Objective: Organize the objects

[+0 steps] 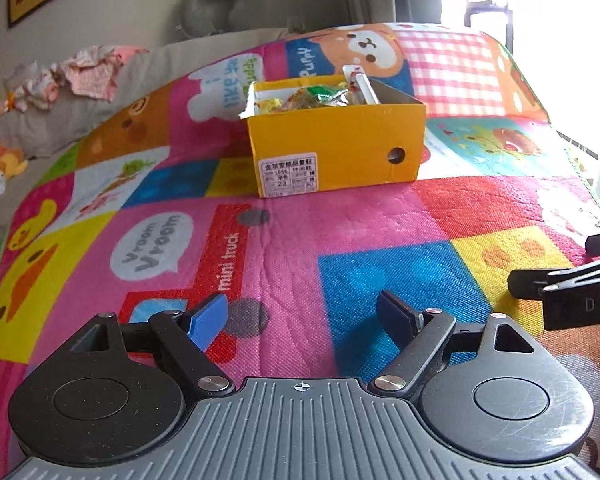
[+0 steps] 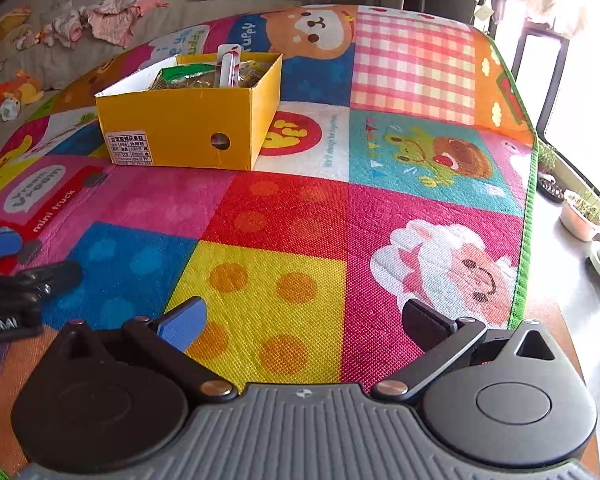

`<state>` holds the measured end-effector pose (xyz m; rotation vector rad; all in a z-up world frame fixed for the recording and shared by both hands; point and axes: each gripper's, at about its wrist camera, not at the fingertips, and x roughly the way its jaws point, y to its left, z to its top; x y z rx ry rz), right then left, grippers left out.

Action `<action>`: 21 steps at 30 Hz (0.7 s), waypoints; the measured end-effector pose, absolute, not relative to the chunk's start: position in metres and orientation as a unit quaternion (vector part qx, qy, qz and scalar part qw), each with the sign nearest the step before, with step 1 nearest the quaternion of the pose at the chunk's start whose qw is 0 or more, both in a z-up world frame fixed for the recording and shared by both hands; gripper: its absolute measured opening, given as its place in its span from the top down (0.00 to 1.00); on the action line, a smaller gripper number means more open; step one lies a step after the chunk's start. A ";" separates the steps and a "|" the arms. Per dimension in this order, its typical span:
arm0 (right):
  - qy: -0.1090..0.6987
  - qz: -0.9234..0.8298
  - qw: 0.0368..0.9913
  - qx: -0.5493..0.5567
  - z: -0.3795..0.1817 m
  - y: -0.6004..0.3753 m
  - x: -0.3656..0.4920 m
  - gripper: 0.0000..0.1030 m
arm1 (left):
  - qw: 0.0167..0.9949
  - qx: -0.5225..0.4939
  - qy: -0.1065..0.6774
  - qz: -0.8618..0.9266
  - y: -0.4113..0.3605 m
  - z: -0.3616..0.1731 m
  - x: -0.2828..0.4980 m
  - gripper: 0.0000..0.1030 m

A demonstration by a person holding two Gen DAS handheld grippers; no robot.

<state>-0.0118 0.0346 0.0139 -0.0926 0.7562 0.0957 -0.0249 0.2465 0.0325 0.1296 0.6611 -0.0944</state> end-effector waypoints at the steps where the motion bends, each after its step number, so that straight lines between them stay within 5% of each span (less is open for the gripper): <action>1: 0.376 0.049 0.925 -0.031 0.013 0.031 -0.009 0.00 | 0.942 0.060 0.327 -0.051 0.245 0.032 -0.024 0.18; 21: 0.353 0.032 0.935 -0.009 0.008 0.029 -0.001 0.00 | 0.939 0.020 0.342 -0.040 0.238 0.028 -0.006 0.07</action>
